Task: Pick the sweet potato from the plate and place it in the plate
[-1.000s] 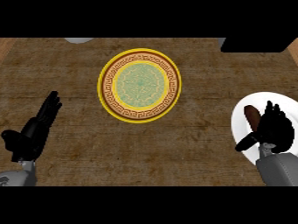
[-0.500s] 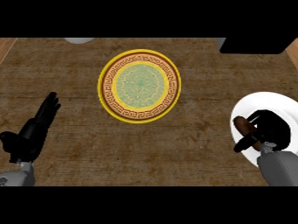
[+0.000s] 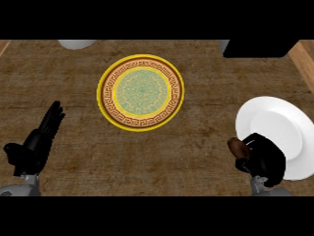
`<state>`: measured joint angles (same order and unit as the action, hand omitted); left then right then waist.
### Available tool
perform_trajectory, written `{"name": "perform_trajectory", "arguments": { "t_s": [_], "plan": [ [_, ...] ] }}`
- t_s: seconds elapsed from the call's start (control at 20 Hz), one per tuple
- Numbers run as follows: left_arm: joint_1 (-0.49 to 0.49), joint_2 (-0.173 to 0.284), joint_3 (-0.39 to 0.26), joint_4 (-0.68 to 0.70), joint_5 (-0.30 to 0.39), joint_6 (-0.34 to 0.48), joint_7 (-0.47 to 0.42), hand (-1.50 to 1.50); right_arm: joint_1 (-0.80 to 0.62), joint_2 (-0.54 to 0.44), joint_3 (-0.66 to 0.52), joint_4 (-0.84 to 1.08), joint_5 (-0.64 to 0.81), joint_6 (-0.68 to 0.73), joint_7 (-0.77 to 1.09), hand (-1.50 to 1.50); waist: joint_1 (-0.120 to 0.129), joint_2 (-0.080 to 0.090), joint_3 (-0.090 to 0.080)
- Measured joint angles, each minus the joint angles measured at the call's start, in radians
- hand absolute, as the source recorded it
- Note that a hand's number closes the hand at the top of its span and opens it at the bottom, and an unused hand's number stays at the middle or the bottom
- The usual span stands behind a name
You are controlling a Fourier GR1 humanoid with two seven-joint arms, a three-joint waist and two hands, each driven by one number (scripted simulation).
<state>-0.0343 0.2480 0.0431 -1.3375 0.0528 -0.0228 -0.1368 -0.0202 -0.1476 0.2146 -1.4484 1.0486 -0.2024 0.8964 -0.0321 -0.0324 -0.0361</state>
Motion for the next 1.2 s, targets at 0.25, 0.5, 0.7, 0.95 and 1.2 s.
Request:
{"name": "perform_trajectory", "arguments": {
  "t_s": [0.25, 0.5, 0.7, 0.95, 1.2],
  "plan": [
    [0.001, 0.014, 0.015, -0.003, 0.010, -0.010, 0.006, 0.00, 0.168, 0.093, 0.191, -0.186, 0.208, -0.070, 0.118, 1.50, 0.000, 0.012, 0.020],
    [-0.003, 0.008, 0.009, -0.010, 0.004, -0.010, 0.011, 0.00, 0.296, 0.126, 0.421, -0.373, 0.434, -0.071, 0.192, 1.50, 0.007, 0.020, 0.030],
    [-0.029, 0.003, 0.012, 0.013, -0.002, -0.005, 0.015, 0.00, 0.305, 0.122, 0.531, -0.457, 0.602, -0.030, 0.250, 1.50, 0.013, 0.025, 0.033],
    [-0.014, -0.002, 0.006, 0.006, -0.004, -0.014, 0.007, 0.00, 0.237, 0.067, 0.551, -0.488, 0.776, 0.005, 0.266, 1.50, 0.020, 0.025, 0.034],
    [-0.006, -0.003, -0.003, -0.017, -0.008, -0.018, 0.015, 0.00, 0.142, 0.035, 0.582, -0.528, 0.850, 0.054, 0.271, 1.50, 0.033, 0.027, 0.034]
  ]
}}
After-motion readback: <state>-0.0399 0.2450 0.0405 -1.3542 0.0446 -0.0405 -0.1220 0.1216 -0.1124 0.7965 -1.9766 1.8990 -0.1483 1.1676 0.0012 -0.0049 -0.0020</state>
